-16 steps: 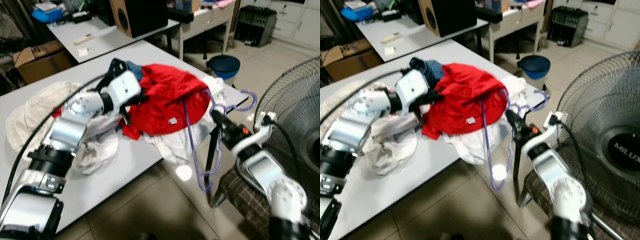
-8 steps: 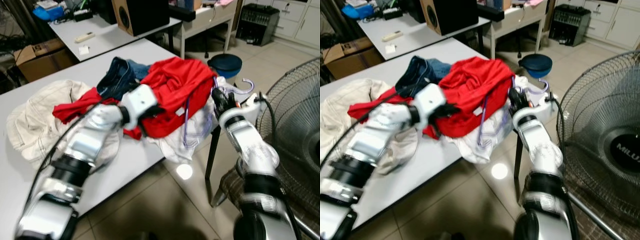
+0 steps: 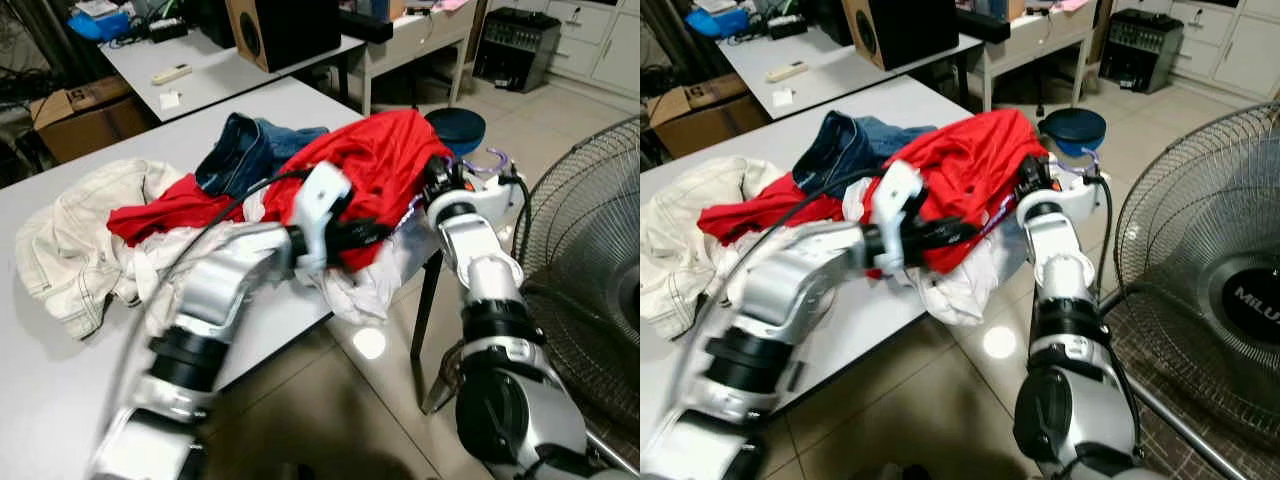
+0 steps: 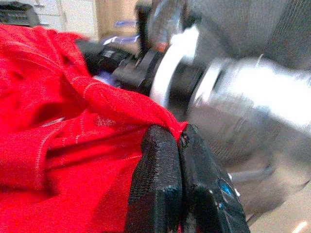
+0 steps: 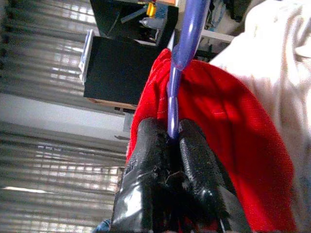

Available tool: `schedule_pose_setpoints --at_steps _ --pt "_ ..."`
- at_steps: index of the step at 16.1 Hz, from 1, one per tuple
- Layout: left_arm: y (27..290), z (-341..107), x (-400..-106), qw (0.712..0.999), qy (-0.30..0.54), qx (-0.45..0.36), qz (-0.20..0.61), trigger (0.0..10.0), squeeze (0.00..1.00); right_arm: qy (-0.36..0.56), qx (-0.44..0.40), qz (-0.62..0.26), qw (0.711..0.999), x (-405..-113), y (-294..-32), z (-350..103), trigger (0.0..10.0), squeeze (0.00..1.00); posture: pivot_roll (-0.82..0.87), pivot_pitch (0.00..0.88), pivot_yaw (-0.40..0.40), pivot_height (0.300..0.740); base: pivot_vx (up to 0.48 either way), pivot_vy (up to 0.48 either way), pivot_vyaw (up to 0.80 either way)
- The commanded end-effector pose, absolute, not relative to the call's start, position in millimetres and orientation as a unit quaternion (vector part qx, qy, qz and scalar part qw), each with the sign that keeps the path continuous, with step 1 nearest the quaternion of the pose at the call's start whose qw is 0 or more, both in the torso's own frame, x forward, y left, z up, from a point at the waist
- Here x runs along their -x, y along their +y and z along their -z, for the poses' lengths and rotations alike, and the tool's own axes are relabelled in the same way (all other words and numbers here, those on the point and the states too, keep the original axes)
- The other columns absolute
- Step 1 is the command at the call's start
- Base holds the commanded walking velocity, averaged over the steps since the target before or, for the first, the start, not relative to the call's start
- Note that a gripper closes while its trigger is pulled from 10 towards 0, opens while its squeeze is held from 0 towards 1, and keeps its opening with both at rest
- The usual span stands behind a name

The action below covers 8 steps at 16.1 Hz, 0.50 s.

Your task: Hang hanger

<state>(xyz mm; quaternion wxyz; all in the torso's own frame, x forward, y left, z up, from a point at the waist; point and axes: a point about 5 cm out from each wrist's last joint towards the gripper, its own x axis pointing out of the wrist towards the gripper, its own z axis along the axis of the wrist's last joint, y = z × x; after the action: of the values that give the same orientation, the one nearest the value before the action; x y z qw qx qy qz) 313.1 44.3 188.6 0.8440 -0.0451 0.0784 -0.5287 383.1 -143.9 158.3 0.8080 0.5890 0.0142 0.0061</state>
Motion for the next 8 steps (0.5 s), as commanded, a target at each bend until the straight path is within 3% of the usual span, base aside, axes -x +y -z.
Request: schedule_pose_setpoints --at_steps 1,4,6,7,8 --pt "43.0 -208.9 -317.9 0.848 0.066 0.105 0.514 0.0 0.0 0.007 -0.583 -0.019 0.812 -387.0 -134.3 -166.2 10.0 0.0 -0.02 0.0 0.155 0.74 0.0 0.0 0.0" --pt "38.6 -222.0 -317.5 0.832 0.082 0.173 0.521 0.0 0.0 0.001 -0.589 -0.006 0.808 -388.3 -130.5 -164.6 10.0 0.0 -0.03 0.0 0.161 0.74 0.0 0.0 0.0" --pt "44.0 -223.3 -331.6 0.865 0.088 0.209 0.448 0.0 0.0 0.003 -0.601 -0.003 0.799 -388.8 -127.7 -164.0 10.0 0.0 -0.03 0.0 0.161 0.74 0.0 0.0 0.0" --pt "56.4 -215.8 -351.6 0.921 0.094 0.172 0.337 0.0 0.0 0.008 -0.608 -0.025 0.794 -387.5 -117.7 -168.1 10.0 0.0 -0.03 0.0 0.161 0.74 0.0 0.0 0.0" --pt "60.9 -216.1 -357.0 0.933 0.088 0.171 0.304 0.0 0.0 0.015 -0.608 -0.04 0.793 -386.7 -112.0 -170.8 10.0 0.0 -0.03 0.0 0.162 0.74 0.0 0.0 0.0"
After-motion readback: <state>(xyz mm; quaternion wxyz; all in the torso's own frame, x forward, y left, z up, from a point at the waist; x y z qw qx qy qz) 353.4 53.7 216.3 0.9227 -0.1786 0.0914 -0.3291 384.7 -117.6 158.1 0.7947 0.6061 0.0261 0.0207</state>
